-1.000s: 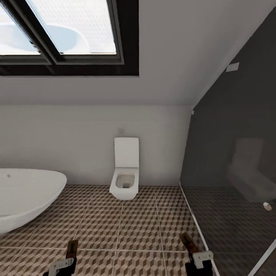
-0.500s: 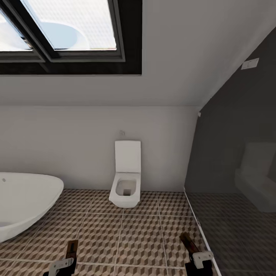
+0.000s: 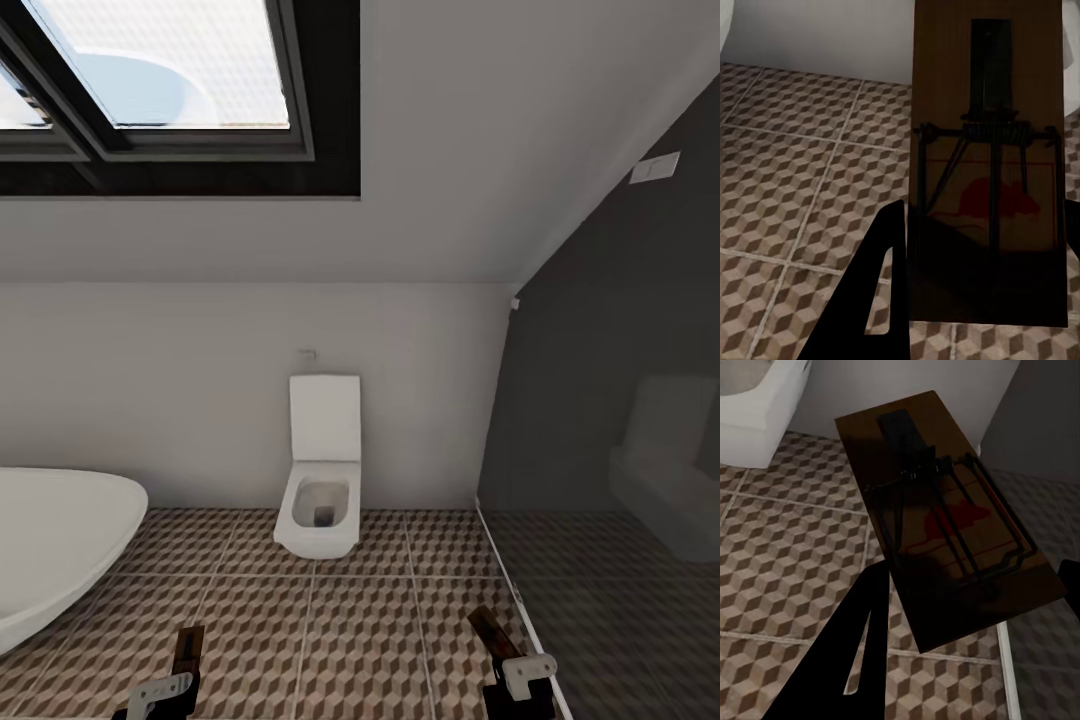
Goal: Take the four mousetraps from the cabinet in the bathroom and place them on the bathroom floor. Make sure all four end up on the same floor surface, and ensure that at least two of them are either under or directly next to the same bathroom sink.
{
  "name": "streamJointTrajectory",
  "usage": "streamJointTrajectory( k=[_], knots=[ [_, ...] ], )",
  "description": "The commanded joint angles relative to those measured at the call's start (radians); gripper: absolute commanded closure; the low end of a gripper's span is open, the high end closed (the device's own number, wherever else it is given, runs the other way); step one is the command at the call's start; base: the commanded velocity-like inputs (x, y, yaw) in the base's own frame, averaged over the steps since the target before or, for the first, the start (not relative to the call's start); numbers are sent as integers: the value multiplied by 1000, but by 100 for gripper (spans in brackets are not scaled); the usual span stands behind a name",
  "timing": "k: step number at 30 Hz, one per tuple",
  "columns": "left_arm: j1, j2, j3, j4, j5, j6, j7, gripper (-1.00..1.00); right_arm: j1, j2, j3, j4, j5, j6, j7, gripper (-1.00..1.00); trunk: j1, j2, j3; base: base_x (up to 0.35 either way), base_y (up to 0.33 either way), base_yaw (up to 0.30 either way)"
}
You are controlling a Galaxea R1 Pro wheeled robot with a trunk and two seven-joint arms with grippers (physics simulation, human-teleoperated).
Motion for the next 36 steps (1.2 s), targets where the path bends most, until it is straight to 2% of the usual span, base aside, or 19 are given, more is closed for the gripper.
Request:
streamJointTrajectory(
  k=[1,12,15,17,18,19,20,22,23,25,26,29,31,32,34,36],
  knots=[
    [-1,-1,-6,3,9,-3,-5,100,0,0,-1,1,10,-2,-9,100,0,-1,0,2,0,-2],
    [-1,0,-6,3,9,-2,-4,100,0,0,-1,1,11,-3,-8,100,0,-1,0,0,0,0],
    [-1,1,-7,2,9,27,-1,100,0,1,1,4,11,-4,-8,100,0,-1,0,0,0,0],
    [0,1,-6,0,8,104,-1,100,0,3,1,5,12,-3,-10,100,0,-1,0,0,0,0],
    [0,1,-5,-3,6,187,-1,100,0,11,2,5,12,-3,-14,100,0,-1,0,0,0,0],
    [1,0,-4,-10,5,282,1,100,0,26,3,2,14,-1,-23,100,0,-1,0,0,0,0],
    [1,0,-4,-17,4,329,5,100,0,35,4,1,15,-1,-30,100,0,-1,0,0,0,0],
    [1,2,-4,-73,2,476,43,100,-1,76,7,-9,17,1,-76,100,0,-1,0,0,0,0],
    [1,2,-4,-93,1,499,60,100,-1,85,8,-12,18,2,-91,100,0,-1,0,0,0,0],
    [1,1,-3,-189,-5,558,165,100,-15,121,14,-22,17,5,-150,100,0,-1,0,0,0,0],
    [1,0,-3,-216,-9,569,200,100,-24,130,16,-23,17,8,-162,100,0,-1,0,0,0,0],
    [0,-4,-3,-376,-57,681,399,100,-97,172,35,-18,15,91,-198,100,0,-1,0,0,0,0],
    [-2,-4,-2,-481,-99,811,466,100,-157,172,49,-11,14,213,-207,100,0,-1,0,0,0,0],
    [-6,-4,-1,-522,-111,864,482,100,-196,172,53,-2,13,260,-210,100,0,-1,0,0,0,0],
    [-15,-4,0,-549,-117,893,490,100,-233,172,55,16,13,285,-213,100,0,-1,0,0,0,0],
    [-60,-4,0,-573,-121,933,497,100,-304,172,57,86,13,308,-216,100,0,-1,0,0,0,0]
  ],
)
